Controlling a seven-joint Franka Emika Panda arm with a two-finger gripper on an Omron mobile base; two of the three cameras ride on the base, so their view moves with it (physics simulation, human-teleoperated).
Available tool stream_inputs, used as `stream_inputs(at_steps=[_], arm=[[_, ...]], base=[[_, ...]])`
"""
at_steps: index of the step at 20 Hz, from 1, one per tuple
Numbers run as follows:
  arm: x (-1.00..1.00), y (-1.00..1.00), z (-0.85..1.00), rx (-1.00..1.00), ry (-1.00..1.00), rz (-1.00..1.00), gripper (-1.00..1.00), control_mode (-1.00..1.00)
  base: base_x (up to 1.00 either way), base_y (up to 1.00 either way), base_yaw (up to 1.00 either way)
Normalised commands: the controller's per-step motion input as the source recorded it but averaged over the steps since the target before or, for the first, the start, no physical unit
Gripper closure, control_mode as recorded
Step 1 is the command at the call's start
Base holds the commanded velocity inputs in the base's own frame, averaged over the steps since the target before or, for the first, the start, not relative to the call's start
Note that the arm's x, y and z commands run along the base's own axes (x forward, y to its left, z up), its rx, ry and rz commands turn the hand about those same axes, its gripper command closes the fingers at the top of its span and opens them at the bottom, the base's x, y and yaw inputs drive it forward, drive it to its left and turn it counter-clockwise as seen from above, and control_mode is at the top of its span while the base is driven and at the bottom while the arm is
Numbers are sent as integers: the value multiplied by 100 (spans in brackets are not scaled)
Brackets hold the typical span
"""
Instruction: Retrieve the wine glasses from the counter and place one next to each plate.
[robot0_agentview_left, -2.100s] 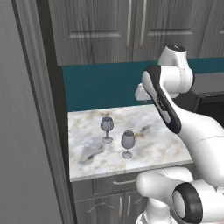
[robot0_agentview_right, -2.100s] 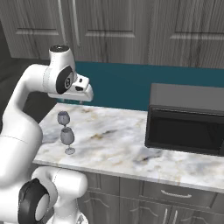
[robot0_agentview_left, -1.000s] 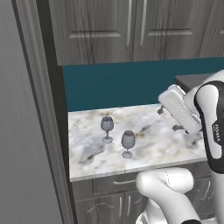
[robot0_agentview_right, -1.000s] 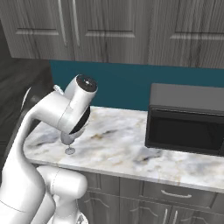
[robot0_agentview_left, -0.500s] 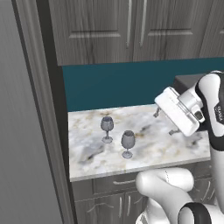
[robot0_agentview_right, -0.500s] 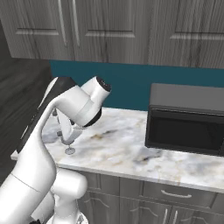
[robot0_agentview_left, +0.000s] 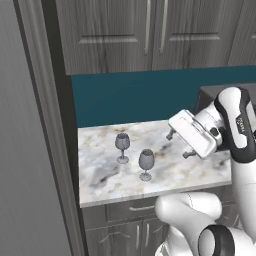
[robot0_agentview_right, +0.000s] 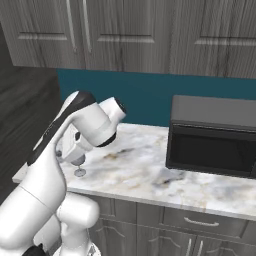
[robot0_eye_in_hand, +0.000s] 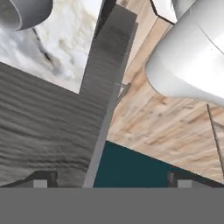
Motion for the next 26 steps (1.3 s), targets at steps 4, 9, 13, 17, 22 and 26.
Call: stream_inputs(at_steps=[4, 9, 13, 17, 22, 26], arm=[[1, 4, -5, 10, 26, -29, -100, -100], [1, 0, 0, 11, 11, -25, -100, -100], [0, -3, 0, 11, 13, -24, -100, -100], [0, -10, -2, 10, 5, -16, -100, -100], [0, -19, -11, 8, 0, -2, -100, -100], [0, -20, -16, 3, -2, 0, -100, -100]], base=[[0, 0, 0], [0, 0, 0], [0, 0, 0], [0, 0, 0], [0, 0, 0], [0, 0, 0]])
